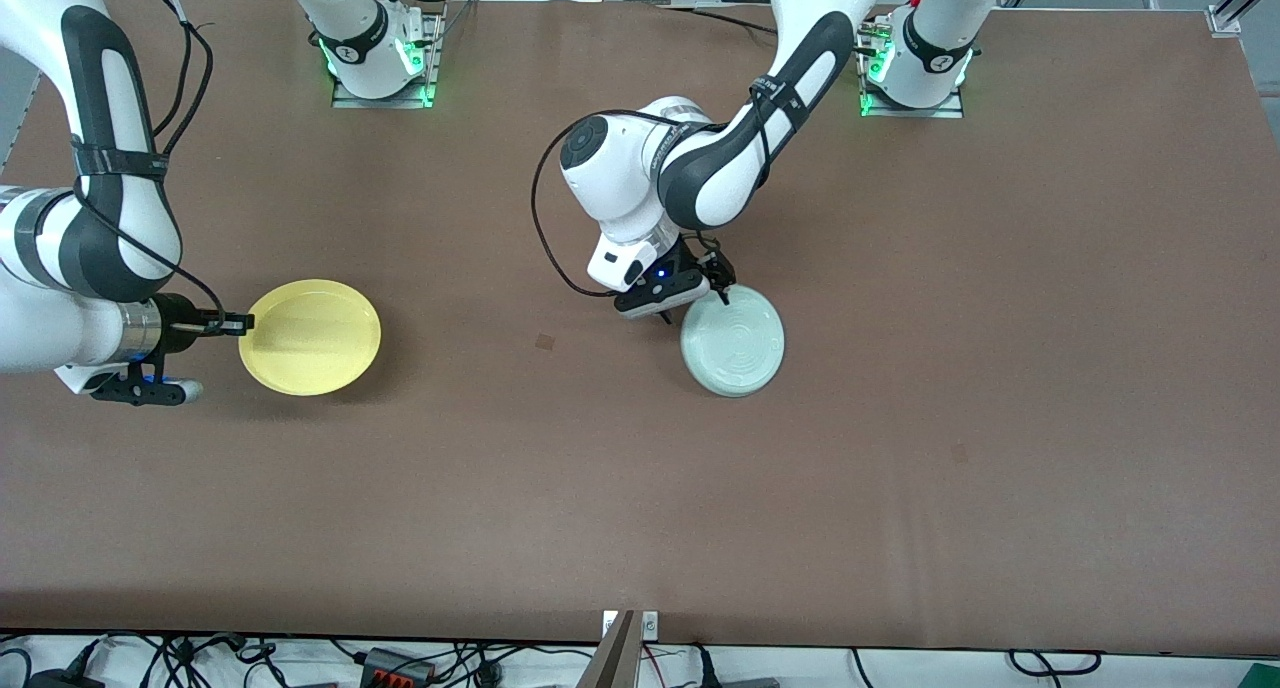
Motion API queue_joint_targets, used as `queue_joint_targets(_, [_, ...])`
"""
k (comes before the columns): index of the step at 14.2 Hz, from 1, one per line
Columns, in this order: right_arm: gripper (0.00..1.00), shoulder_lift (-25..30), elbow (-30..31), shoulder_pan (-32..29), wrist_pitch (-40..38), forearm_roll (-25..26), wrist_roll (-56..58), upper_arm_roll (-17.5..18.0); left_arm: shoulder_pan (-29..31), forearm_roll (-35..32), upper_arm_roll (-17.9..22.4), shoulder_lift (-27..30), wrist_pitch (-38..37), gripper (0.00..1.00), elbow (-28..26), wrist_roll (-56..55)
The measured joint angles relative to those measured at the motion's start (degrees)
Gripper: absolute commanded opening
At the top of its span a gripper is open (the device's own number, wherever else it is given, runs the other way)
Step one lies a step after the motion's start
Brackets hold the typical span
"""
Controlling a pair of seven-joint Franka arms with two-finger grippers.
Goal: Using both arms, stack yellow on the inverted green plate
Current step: 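Set the green plate face down mid-table with the left gripper, then stack the yellow plate with the right gripper while the left gripper withdraws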
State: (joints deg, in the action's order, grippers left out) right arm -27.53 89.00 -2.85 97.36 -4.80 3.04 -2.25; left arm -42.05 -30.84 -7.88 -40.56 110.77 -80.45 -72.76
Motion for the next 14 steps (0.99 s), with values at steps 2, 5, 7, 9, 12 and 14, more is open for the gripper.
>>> queue_joint_targets(2, [0.0,0.0,-1.2,0.7,0.0,0.0,0.0,0.1,0.4,2.6,0.1,1.8,1.2,1.0,0.7,0.1])
queue_joint_targets(5, [0.0,0.0,-1.7,2.5,0.0,-0.2,0.0,0.2,4.0,2.9,0.2,5.1,0.0,1.0,0.7,5.2])
queue_joint_targets(7, [0.0,-0.2,-1.7,4.9,0.2,-0.5,-0.5,0.3,8.0,3.0,0.2,6.7,-3.2,1.0,0.7,12.5])
queue_joint_targets(9, [0.0,-1.0,-1.8,8.5,1.4,-0.6,-2.7,0.5,11.7,3.1,0.3,7.5,-6.6,1.0,0.7,20.5])
queue_joint_targets(12, [0.0,-2.7,-2.0,14.4,4.7,-1.5,-10.6,0.6,17.2,3.7,0.3,8.7,-8.3,1.0,0.7,31.2])
queue_joint_targets(14, [0.0,-3.9,-2.2,18.1,7.3,-5.9,-15.8,0.7,21.3,7.5,0.3,9.8,-8.8,1.0,0.7,38.3])
